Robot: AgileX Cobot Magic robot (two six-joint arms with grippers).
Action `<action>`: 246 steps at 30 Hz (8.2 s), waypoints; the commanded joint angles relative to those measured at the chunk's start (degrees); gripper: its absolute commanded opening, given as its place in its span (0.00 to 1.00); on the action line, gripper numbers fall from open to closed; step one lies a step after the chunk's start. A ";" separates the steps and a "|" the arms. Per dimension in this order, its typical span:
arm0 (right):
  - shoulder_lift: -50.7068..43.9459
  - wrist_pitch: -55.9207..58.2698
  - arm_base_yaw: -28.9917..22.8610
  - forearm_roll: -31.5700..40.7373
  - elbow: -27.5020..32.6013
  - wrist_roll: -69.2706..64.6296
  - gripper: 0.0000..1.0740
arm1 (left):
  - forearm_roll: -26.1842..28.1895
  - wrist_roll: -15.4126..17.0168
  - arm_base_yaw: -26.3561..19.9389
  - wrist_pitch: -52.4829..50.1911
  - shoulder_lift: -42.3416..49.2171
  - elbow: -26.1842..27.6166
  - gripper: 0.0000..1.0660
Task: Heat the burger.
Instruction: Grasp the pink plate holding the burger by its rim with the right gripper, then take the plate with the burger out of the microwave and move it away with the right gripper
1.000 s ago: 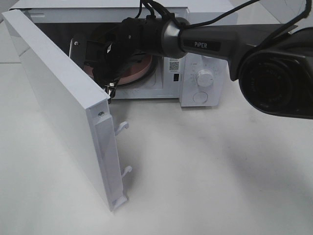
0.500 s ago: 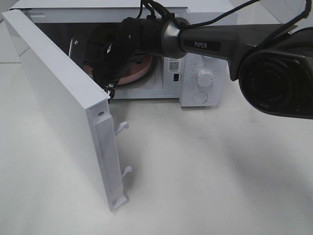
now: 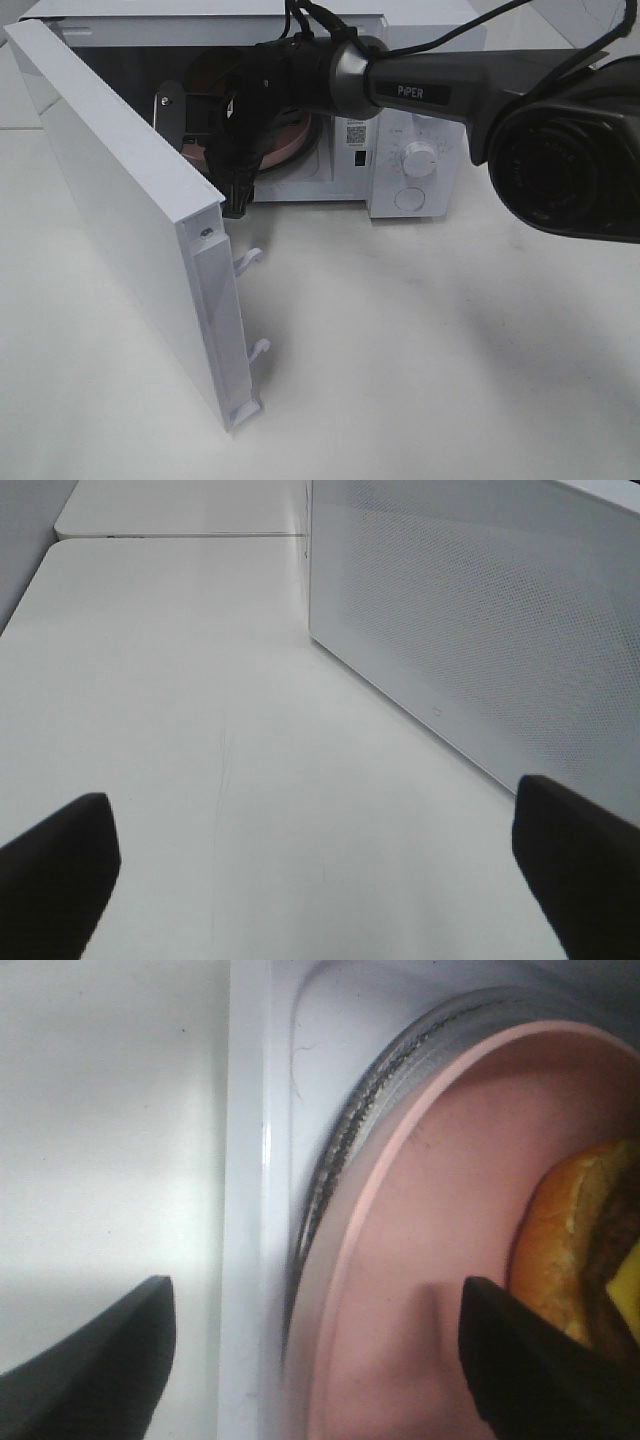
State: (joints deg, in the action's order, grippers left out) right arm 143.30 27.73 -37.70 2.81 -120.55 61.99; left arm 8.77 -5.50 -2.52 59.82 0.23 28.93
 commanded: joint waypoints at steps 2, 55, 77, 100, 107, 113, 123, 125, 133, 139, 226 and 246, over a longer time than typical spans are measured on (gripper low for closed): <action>0.06 2.52 0.40 -0.29 -0.11 -1.32 0.63 | 0.29 0.23 -0.23 -0.40 1.20 -0.17 0.94; -10.08 10.26 4.07 8.25 7.33 23.78 0.00 | 0.29 0.23 -0.23 -0.40 1.20 -0.17 0.94; -23.32 5.73 8.88 18.16 25.27 45.84 0.00 | 0.29 0.23 -0.23 -0.40 1.20 -0.17 0.94; -39.08 -0.52 8.88 18.39 49.90 49.50 0.00 | 0.29 0.23 -0.23 -0.40 1.20 -0.17 0.94; -43.72 -3.09 8.88 18.39 56.49 49.39 0.00 | 0.29 0.23 -0.23 -0.40 1.20 -0.17 0.94; -50.08 -4.98 8.88 18.33 64.63 49.16 0.00 | 0.29 0.23 -0.23 -0.40 1.20 -0.17 0.94; -60.50 -6.25 8.88 18.22 75.34 47.67 0.00 | 0.29 0.23 -0.23 -0.40 1.20 -0.17 0.94; -62.51 -6.19 8.88 18.22 77.12 46.47 0.00 | 0.29 0.23 -0.23 -0.40 1.20 -0.17 0.94; -71.85 -5.79 8.88 16.62 84.34 40.16 0.00 | 0.29 0.23 -0.23 -0.40 1.20 -0.17 0.94; -78.72 -5.33 8.88 12.09 89.04 34.03 0.00 | 0.29 0.23 -0.23 -0.40 1.20 -0.17 0.94; -59.36 18.91 8.88 -59.30 90.13 -119.63 0.02 | 0.29 0.23 -0.23 -0.40 1.20 -0.17 0.94; -42.51 13.69 8.88 -67.38 90.18 -139.17 0.03 | 0.29 0.23 -0.23 -0.40 1.20 -0.17 0.94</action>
State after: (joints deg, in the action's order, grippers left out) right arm 100.73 38.04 -29.16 -62.17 -30.08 -76.20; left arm 8.77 -5.50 -2.52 59.82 0.23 28.93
